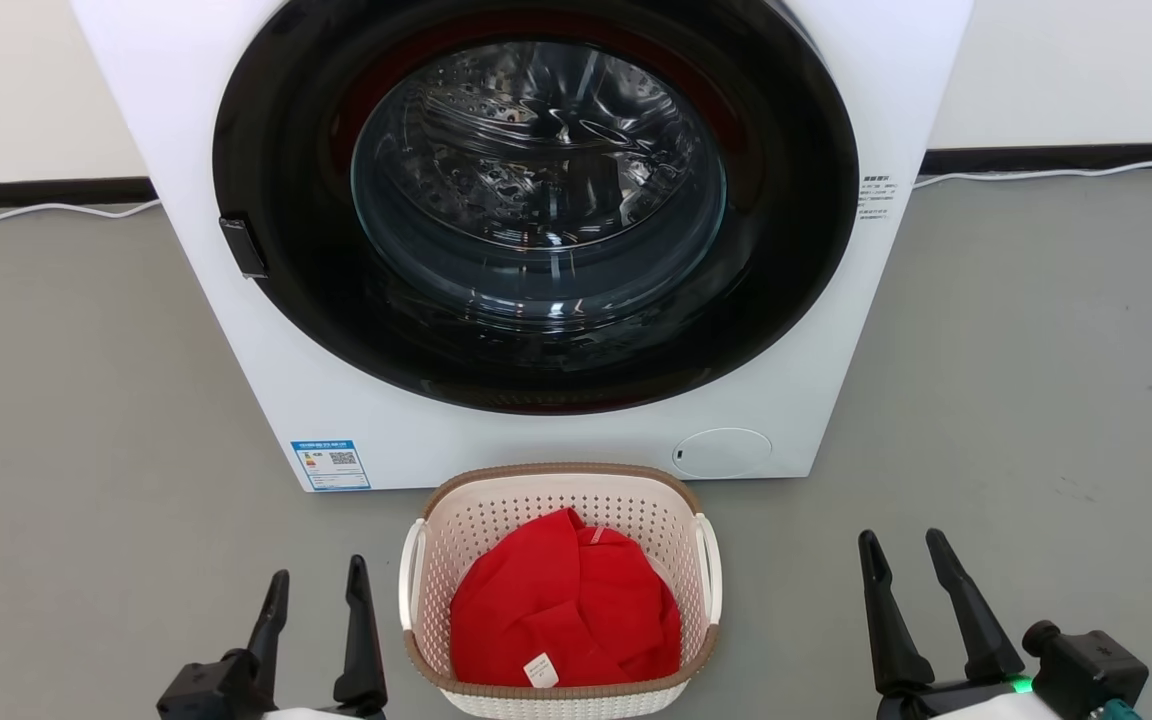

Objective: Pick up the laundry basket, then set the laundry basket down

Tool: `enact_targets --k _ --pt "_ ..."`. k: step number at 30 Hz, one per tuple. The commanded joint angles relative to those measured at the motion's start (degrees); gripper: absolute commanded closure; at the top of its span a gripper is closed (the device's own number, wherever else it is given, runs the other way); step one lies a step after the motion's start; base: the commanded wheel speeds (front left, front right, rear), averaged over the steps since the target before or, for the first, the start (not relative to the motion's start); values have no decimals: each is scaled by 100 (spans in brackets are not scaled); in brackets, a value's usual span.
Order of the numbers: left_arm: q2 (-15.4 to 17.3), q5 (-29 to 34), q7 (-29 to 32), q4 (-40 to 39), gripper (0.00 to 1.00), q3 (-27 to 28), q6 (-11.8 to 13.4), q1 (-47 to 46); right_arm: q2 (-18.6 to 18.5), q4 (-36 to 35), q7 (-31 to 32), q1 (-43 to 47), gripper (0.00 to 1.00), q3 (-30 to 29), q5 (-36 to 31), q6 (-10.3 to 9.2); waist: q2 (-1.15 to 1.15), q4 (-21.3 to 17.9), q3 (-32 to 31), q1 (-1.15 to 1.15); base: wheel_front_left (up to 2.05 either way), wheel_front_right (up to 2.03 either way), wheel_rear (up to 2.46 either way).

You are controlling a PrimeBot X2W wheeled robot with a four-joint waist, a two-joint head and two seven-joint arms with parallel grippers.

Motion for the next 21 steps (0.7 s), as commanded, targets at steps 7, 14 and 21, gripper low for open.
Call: enact_targets --k 7,14,21 --pt "30 55 -29 64 0 95 -80 -274 -7 104 -11 -188 0 122 5 35 0 54 -7 0 0 0 0" --pt "30 93 -29 134 0 112 -91 -357 -7 198 -11 -264 0 116 0 35 0 81 -3 0 0 0 0" --pt "30 196 -29 207 0 125 -120 -411 -7 220 -11 -321 0 98 -13 35 0 93 20 0 0 0 0"
